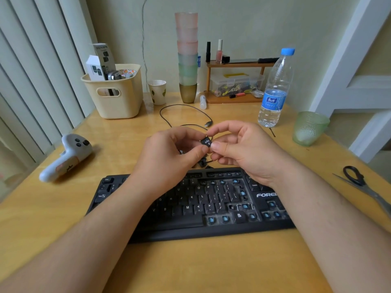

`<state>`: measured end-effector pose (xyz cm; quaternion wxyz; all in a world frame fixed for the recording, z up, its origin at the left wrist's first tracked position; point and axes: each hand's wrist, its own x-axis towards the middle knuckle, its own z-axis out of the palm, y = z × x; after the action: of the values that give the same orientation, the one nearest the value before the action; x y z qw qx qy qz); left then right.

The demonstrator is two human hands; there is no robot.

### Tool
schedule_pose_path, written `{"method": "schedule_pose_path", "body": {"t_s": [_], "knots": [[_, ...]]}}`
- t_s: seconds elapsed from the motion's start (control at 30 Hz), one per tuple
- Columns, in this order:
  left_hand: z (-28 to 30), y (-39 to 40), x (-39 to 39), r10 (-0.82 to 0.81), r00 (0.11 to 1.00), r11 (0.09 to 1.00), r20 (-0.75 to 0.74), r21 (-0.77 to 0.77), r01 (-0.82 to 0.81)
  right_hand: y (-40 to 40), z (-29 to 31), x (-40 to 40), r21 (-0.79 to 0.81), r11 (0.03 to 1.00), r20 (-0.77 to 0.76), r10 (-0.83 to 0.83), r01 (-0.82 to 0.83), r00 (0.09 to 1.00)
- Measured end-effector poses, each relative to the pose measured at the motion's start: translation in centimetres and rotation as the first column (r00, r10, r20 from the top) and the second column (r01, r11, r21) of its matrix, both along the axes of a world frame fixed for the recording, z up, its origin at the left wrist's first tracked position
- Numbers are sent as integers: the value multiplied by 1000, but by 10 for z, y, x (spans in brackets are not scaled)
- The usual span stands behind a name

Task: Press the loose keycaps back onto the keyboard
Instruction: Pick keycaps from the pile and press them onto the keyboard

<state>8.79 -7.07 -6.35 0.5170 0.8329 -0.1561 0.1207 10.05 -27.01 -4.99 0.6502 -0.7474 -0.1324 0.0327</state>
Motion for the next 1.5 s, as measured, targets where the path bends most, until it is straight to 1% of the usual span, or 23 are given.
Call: {"method": "schedule_pose_path", "body": {"t_s": [0.2, 0.37, 0.53, 0.6, 0.67, 0.73, 0.8, 0.9, 1.0, 1.13, 1.27, 1.37, 1.43, 1.5], "knots": [[-1, 1, 0, -35, 997, 998, -64, -61, 31, -1, -2, 1, -69, 998, 108, 9, -2, 994], [2, 0, 0, -70, 988, 979, -134, -198, 43, 0, -3, 2, -68, 998, 185, -2, 14, 983], [4, -2, 2, -187, 952, 922, -244, -379, 84, 0, -2, 1, -106, 994, 221, 31, -7, 975], [6, -4, 0, -222, 938, 905, -266, -414, 97, 0, 0, 0, -123, 992, 249, 41, -10, 968], [7, -6, -1, -234, 935, 911, -267, -397, 114, 0, -1, 1, -124, 991, 284, -2, 39, 959], [6, -6, -1, -214, 938, 914, -271, -393, 95, -1, -2, 4, -125, 984, 327, -78, 125, 942], [6, -6, 0, -192, 939, 910, -285, -409, 62, -2, -3, 6, -198, 961, 398, -100, 192, 912], [5, -7, 0, -176, 939, 911, -296, -410, 42, -1, -3, -1, -313, 925, 464, -50, 216, 884], [5, -8, 0, -191, 934, 901, -301, -431, 46, 1, -1, -6, -405, 868, 622, 30, 289, 783], [6, -8, 0, -172, 942, 917, -288, -397, 46, 1, -1, -3, -425, 835, 731, 89, 350, 677], [4, -7, 1, -117, 947, 940, -301, -341, 7, 3, -3, -3, -457, 810, 743, 120, 368, 658], [1, -7, 3, -72, 954, 963, -289, -271, -10, 2, 0, -5, -505, 772, 730, 143, 386, 668], [1, -8, 2, -63, 959, 965, -276, -262, -12, 3, 7, -8, -564, 724, 714, 186, 397, 675], [2, -10, 0, -84, 960, 958, -268, -286, 4, 1, 17, -11, -646, 643, 685, 254, 410, 682]]}}
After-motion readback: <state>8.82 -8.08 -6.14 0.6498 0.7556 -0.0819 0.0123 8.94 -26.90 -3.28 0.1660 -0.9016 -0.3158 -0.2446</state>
